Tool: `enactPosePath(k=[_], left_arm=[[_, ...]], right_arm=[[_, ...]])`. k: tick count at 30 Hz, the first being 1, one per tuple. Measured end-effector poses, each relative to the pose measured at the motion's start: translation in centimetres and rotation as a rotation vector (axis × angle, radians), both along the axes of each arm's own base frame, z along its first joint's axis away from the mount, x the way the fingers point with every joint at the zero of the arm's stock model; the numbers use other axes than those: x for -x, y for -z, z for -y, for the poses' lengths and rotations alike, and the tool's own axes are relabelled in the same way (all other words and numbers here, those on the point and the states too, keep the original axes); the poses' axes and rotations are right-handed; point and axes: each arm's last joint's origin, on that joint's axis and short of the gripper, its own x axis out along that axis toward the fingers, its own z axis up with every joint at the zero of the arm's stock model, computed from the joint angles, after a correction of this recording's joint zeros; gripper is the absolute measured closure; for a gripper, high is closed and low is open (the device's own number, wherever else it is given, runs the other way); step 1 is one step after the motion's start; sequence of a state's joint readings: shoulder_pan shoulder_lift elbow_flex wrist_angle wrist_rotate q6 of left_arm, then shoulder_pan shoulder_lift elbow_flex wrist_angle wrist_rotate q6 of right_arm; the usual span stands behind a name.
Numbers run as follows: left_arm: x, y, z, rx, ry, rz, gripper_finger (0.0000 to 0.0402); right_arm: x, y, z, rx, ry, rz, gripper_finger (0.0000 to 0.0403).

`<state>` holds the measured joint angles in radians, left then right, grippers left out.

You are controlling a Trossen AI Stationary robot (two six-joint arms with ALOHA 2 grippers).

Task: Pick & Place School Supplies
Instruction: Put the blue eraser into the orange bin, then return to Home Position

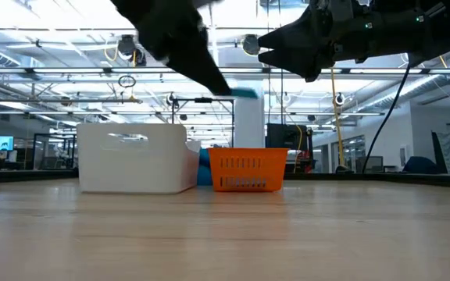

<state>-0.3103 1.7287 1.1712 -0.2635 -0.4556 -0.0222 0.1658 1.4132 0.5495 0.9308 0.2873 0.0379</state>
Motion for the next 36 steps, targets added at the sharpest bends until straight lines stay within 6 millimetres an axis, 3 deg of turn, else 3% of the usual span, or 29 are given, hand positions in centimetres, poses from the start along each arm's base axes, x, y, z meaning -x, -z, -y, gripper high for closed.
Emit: enactPosePath(k=[7,16,24,30,36], left_arm=[[-1.6,1.6,-5.0,0.088,-0.082,-0.052,0.0327],[-3.3,4.3,-8.8,0.201,-0.106,-0.082,0.0316],[-3.5,4.4,-10.1,0.26,-0.212,-0.043,0.0196],[-3.1,4.4,-10.1,0.26,-0.21,-0.084,0.0144],[-1.3,1.1,-9.1,0.33,-0.14,-0.089,0.0121]], right_arm=[[0.0,0.0,-0.2,0.0,-0.008,0.0,0.0181],[0.0,0.0,-0.3,-0.001,-0.014,0.0,0.0181],[0.1,0.1,-0.3,-0.001,-0.014,-0.008,0.0181],[0.0,0.0,-0.4,-0.022,-0.014,0.0,0.0181],[0.1,0.3,-0.4,-0.074,-0.013,-0.025,0.0181]])
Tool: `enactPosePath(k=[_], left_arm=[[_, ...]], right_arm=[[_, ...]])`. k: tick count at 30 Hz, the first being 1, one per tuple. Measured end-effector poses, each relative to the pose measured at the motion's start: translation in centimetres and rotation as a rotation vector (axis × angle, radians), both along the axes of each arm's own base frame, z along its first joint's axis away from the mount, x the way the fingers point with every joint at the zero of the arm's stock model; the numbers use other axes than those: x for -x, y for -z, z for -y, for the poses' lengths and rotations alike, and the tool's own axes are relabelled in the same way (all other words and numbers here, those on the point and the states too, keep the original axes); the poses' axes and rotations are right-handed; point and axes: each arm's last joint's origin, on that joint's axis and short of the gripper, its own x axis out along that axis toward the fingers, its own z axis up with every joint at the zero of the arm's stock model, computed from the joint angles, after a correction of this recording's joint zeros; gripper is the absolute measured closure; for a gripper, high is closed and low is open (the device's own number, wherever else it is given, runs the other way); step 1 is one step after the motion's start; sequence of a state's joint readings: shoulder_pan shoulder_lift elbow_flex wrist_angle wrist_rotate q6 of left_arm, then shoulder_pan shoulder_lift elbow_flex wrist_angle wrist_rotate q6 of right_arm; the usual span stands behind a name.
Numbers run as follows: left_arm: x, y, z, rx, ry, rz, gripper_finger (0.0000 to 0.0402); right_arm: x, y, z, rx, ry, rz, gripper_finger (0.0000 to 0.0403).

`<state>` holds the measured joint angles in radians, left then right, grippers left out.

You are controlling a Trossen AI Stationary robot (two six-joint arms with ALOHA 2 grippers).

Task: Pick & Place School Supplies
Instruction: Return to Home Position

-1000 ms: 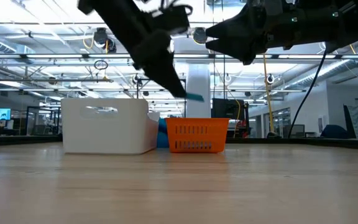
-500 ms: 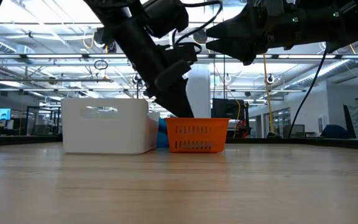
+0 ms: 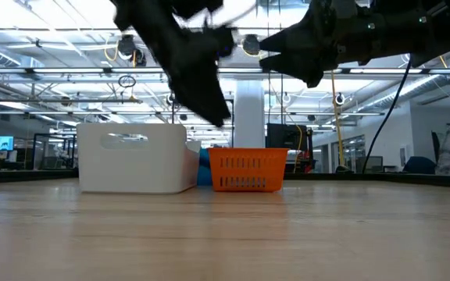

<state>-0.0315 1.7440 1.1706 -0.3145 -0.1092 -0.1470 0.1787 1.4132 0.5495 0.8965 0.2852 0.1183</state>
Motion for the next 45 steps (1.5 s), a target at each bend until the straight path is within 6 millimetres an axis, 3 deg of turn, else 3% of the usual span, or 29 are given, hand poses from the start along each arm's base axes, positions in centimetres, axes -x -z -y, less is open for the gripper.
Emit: enactPosePath(k=[4,8,10,13,16,19,24,29,32,41,45], left_arm=[[2.1,-4.9,2.2,0.019,0.183,0.129,0.0122],[6.1,-10.0,4.1,-0.025,0.324,0.27,0.0128],[8.7,-11.5,4.5,-0.052,0.348,0.336,0.0127],[13.1,-11.9,4.5,-0.069,0.334,0.425,0.0123],[17.5,-10.2,4.0,-0.071,0.28,0.514,0.012],[20.7,-7.7,3.3,-0.055,0.198,0.646,0.0119],[23.9,-2.3,2.7,-0.016,0.194,0.714,0.0119],[25.4,1.3,2.6,0.022,0.204,0.726,0.0119],[25.9,2.4,2.5,0.035,0.196,0.744,0.0119],[26.9,3.7,1.9,-0.065,0.138,0.806,0.0119],[27.2,3.3,1.8,-0.08,0.152,0.847,0.0119]], right_arm=[[0.3,-0.2,0.1,0.003,0.0,-0.024,0.0181],[1.9,-2.0,0.2,0.006,-0.007,-0.045,0.0181],[3.3,-3.0,0.3,-0.007,-0.013,-0.07,0.0181],[5.8,-4.5,0.2,-0.03,-0.035,-0.1,0.0181],[8.2,-5.1,-0.2,-0.029,-0.083,-0.094,0.0181],[10.2,-4.4,-0.4,0.004,-0.129,-0.048,0.0181],[12.7,-0.8,-0.2,0.045,-0.188,-0.024,0.0181],[14.6,2.6,0.3,0.036,-0.201,0.072,0.0181],[15.2,1.4,0.6,-0.004,-0.188,0.205,0.0181],[16.1,1.7,0.6,0.052,-0.28,0.188,0.0181],[16.6,1.9,0.6,0.062,-0.345,0.171,0.0181]])
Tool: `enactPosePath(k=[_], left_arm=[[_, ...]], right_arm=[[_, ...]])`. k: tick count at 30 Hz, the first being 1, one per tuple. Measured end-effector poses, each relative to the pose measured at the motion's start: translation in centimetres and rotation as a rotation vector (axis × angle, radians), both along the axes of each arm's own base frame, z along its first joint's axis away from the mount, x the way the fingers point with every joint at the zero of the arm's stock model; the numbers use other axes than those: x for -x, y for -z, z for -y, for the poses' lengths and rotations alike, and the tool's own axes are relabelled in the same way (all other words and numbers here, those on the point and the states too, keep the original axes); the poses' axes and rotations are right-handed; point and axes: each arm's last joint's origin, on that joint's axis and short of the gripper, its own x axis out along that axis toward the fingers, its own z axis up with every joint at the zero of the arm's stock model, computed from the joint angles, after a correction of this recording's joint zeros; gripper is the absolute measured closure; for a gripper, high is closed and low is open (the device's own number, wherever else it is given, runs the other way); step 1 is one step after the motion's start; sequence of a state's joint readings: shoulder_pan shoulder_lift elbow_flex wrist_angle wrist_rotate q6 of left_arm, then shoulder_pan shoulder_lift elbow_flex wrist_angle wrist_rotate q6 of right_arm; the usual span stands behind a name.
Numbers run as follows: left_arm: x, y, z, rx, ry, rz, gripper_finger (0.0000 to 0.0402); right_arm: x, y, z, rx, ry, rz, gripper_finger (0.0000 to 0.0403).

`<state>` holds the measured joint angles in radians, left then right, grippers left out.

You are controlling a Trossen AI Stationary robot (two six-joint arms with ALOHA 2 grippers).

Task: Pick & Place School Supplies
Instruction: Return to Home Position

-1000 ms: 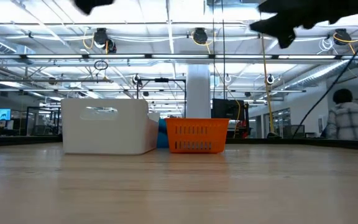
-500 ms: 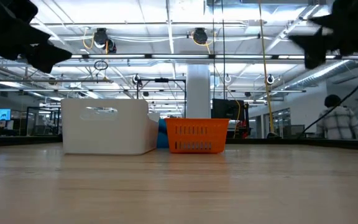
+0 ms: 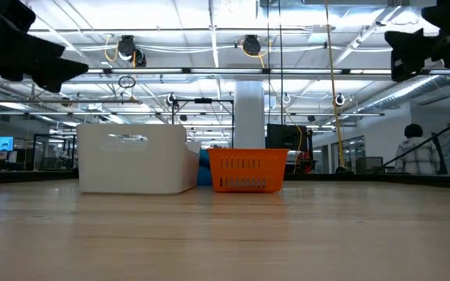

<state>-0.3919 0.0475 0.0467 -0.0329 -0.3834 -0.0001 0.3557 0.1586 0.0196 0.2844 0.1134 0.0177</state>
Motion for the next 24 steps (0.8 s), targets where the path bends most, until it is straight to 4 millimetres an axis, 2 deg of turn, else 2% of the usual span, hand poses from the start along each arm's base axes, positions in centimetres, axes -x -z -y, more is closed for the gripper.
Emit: enactPosePath(k=[8,24], left_arm=[[0.27,-0.26,0.01,-0.007,0.035,0.033,0.0119],[0.28,-0.24,0.07,0.001,0.058,0.035,0.0119]], right_arm=[[0.95,0.47,0.31,0.038,-0.009,-0.015,0.0181],[0.91,0.84,0.3,0.103,-0.005,-0.038,0.0181]])
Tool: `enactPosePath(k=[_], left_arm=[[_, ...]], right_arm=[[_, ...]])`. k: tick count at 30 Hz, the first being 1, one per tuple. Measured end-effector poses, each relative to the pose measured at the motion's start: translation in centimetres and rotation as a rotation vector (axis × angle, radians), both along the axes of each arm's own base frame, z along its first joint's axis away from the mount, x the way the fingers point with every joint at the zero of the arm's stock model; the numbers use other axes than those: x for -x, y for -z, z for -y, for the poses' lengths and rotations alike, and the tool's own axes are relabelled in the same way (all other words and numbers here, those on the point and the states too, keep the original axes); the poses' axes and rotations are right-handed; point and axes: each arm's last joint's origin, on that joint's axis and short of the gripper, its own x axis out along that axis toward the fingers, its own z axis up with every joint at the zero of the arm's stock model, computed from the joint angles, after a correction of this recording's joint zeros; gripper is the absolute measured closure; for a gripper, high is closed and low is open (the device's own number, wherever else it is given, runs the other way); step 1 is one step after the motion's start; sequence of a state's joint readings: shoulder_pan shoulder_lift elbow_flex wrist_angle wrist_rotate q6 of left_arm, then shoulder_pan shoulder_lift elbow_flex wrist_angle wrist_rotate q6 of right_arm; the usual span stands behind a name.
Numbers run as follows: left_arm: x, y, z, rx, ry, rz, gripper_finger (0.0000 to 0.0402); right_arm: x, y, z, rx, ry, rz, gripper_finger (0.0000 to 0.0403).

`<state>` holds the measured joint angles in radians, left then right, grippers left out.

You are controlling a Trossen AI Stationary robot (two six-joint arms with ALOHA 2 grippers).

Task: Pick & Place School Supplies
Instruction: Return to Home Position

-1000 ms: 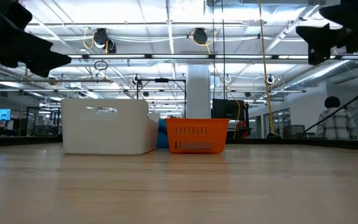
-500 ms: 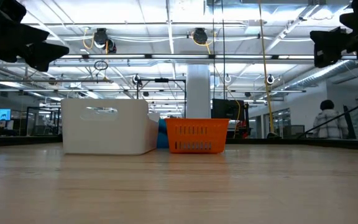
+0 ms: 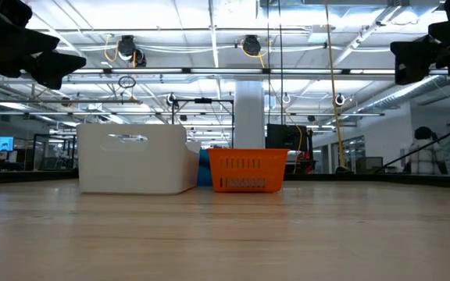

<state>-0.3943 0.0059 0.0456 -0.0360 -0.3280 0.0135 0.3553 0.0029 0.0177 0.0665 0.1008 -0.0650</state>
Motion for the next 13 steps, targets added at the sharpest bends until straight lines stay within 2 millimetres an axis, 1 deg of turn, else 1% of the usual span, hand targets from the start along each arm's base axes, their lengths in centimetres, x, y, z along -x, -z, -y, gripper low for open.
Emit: enactPosePath(k=[13], left_arm=[[0.0,0.01,-0.01,-0.028,-0.003,-0.001,0.0119]], right_arm=[[0.0,0.02,0.0,0.0,0.0,-0.001,0.0181]])
